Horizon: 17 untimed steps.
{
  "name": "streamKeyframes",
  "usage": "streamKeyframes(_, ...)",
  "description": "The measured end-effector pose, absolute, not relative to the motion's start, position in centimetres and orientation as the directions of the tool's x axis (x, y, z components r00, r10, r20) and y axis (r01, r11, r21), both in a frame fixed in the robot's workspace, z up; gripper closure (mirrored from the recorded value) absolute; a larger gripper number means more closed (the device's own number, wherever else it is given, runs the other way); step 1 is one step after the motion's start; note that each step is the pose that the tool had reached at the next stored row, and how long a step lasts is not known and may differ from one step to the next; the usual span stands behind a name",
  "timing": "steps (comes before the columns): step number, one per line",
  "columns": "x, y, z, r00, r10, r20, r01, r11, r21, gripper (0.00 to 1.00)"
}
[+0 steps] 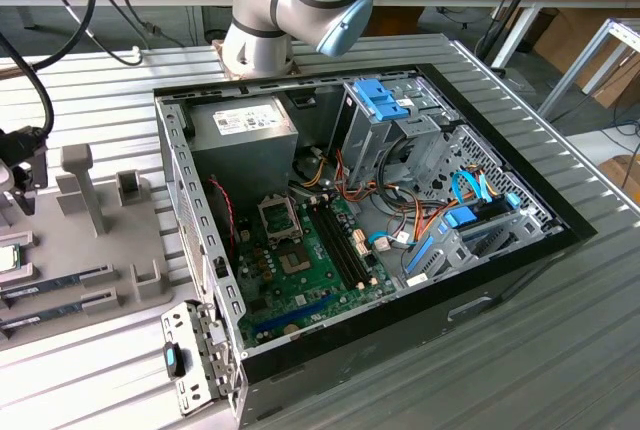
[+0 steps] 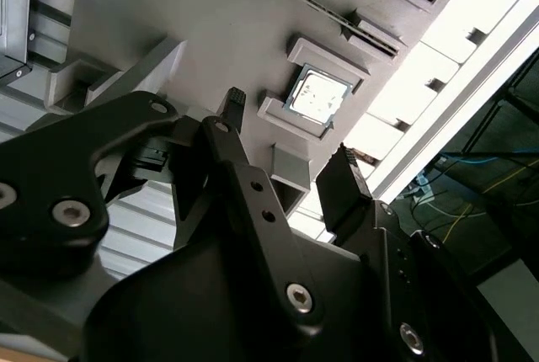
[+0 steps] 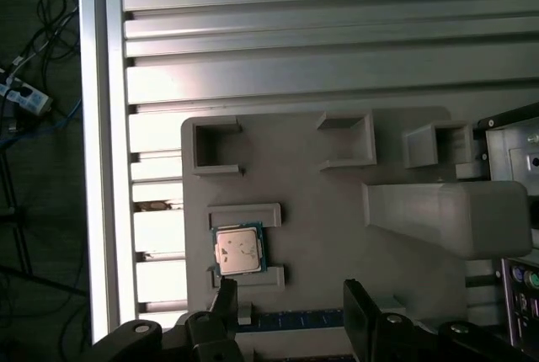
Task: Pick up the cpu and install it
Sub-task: 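Pick up the cpu and move it towards the insertion slot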
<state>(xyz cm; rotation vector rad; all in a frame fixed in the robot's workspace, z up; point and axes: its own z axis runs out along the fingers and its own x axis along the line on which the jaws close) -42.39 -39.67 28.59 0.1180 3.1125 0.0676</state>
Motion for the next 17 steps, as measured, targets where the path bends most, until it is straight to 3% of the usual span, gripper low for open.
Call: streamKeyframes(17,-42.39,-39.67,28.20,-0.997,0.076,-0.024,0.075,0.996,0.044,0.38)
